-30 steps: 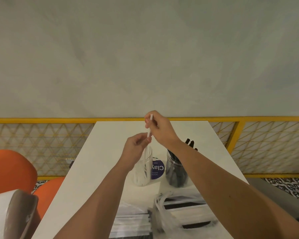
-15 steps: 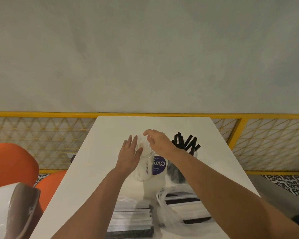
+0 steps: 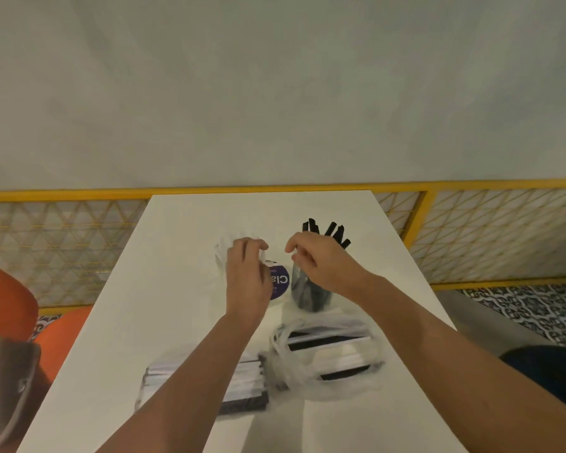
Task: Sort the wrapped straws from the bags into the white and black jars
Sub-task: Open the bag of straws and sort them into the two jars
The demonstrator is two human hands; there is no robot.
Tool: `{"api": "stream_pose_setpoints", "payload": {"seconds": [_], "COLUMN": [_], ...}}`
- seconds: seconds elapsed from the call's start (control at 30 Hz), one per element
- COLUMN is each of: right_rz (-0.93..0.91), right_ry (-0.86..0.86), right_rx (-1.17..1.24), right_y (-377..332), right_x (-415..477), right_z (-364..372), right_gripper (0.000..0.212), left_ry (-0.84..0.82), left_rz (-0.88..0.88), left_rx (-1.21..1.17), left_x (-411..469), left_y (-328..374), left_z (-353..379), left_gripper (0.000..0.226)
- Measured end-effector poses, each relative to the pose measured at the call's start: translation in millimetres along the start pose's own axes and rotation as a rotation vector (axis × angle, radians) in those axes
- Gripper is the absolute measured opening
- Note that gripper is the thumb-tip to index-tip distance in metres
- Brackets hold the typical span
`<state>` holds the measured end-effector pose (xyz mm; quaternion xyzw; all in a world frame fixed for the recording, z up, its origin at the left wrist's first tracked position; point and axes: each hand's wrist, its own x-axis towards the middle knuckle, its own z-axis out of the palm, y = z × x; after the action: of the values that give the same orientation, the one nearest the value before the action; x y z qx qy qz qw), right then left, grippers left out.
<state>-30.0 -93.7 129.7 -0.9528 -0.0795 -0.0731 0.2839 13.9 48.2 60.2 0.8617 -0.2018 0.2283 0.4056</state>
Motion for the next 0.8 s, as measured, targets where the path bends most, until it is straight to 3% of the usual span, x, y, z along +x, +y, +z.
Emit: {"api": "stream_pose_setpoints", "payload": {"seconds": [0.3, 0.4, 0.5, 0.57, 0.7, 0.73, 0.8], "right_rz": [0.084, 0.169, 0.250, 0.279, 0.370, 0.394, 0.424], "right_ry": [-0.080, -0.177, -0.396, -0.509, -0.519, -0.473, -0.431], "right_rx": [0.169, 0.191, 0.122, 0.027, -0.110, -0.084, -0.044], "right_y": [23, 34, 46, 58, 89, 98, 114], "right_x": [-15, -19, -31, -42, -66, -72, -81], "right_z": [17, 19, 23, 32, 61, 67, 76], "right_gripper": [0.014, 0.015, 0.019, 0.022, 0.022, 0.022, 0.047], "left_ry": [-0.042, 0.029, -0.005, -0.236, -0.981, -1.079, -1.125], "left_rz": [-0.199, -0.131, 0.040, 0.089, 0.085, 0.056, -0.029], "left_rx": [0.057, 0.076, 0.009, -0.085, 0.023, 0.067, 0.149], "left_x": [19, 16, 0, -19, -69, -81, -97], "left_y": [-25, -18, 3, 20, 26, 24, 17], "left_z": [-2, -4, 4, 16, 55, 63, 73], "left_gripper": [0.018, 0.019, 0.018, 0.015, 0.024, 0.031, 0.039]}}
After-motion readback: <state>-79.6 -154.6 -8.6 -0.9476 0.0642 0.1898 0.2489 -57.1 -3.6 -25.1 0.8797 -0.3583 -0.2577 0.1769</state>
